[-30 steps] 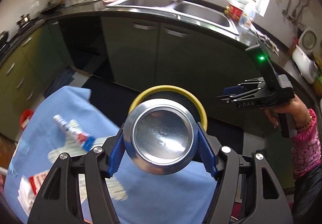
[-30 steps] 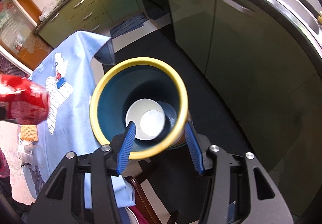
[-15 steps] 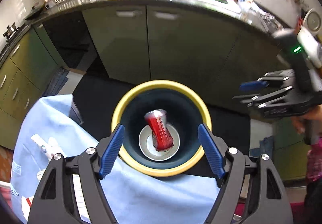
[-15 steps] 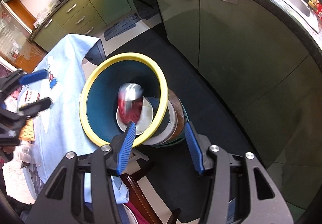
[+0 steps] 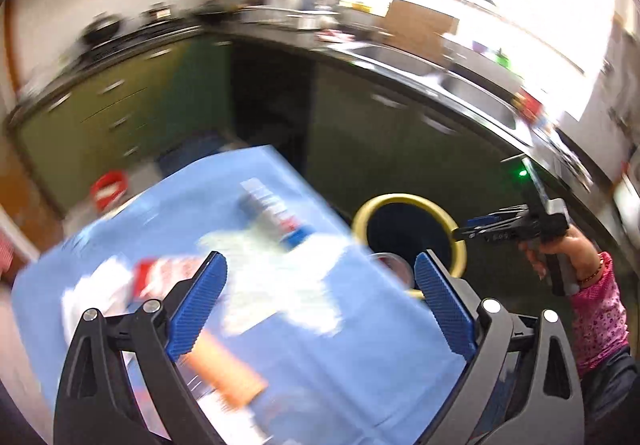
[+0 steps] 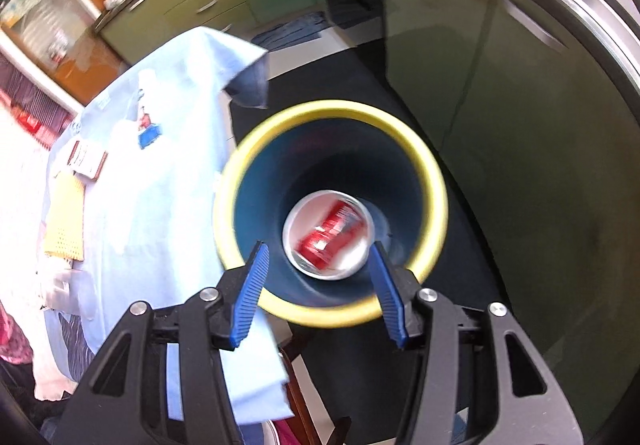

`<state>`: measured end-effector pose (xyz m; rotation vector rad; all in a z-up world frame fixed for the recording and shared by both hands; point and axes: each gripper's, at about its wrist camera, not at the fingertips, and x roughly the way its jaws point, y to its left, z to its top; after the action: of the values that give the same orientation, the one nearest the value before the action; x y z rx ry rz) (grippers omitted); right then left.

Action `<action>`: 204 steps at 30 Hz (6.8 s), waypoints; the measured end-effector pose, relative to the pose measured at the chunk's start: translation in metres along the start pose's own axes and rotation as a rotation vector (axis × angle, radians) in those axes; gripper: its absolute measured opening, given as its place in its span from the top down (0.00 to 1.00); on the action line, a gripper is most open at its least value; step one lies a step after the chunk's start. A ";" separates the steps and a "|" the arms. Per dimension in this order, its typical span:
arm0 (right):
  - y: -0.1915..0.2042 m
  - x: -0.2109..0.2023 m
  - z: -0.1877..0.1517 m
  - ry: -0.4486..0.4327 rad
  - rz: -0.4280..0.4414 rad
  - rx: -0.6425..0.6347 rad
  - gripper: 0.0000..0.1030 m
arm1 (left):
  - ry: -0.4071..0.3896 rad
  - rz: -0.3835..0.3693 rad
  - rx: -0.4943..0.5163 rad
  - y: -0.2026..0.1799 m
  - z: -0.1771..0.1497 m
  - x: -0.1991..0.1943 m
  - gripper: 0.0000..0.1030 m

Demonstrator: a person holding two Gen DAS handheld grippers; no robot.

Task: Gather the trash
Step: 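Grasp the white tube upright with the right gripper, then carry the tube over the bin and open the right gripper, then grasp the clear plastic cup with the left gripper, then carry the plastic cup over the bin and open the left gripper, then grasp the white-and-red milk carton with the right gripper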

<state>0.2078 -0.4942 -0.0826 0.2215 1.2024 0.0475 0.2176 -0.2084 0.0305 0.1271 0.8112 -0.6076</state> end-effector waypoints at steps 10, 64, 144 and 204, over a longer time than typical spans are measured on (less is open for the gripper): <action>0.130 0.059 0.084 0.060 0.064 -0.207 0.52 | -0.044 0.123 -0.277 0.131 -0.108 -0.049 0.05; -0.007 0.056 0.030 0.056 -0.115 0.051 0.72 | -0.046 0.000 -0.128 0.056 -0.134 -0.077 0.04; -0.015 -0.001 -0.028 -0.058 -0.093 0.008 0.48 | 0.118 -0.093 0.268 -0.064 -0.057 0.009 0.40; 0.258 0.097 0.064 -0.014 0.170 -0.819 0.46 | 0.005 0.179 -0.260 0.121 -0.155 -0.066 0.04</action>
<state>0.3236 -0.2364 -0.0992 -0.3953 1.0608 0.6703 0.1502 -0.0272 -0.0440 -0.0366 0.8665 -0.3301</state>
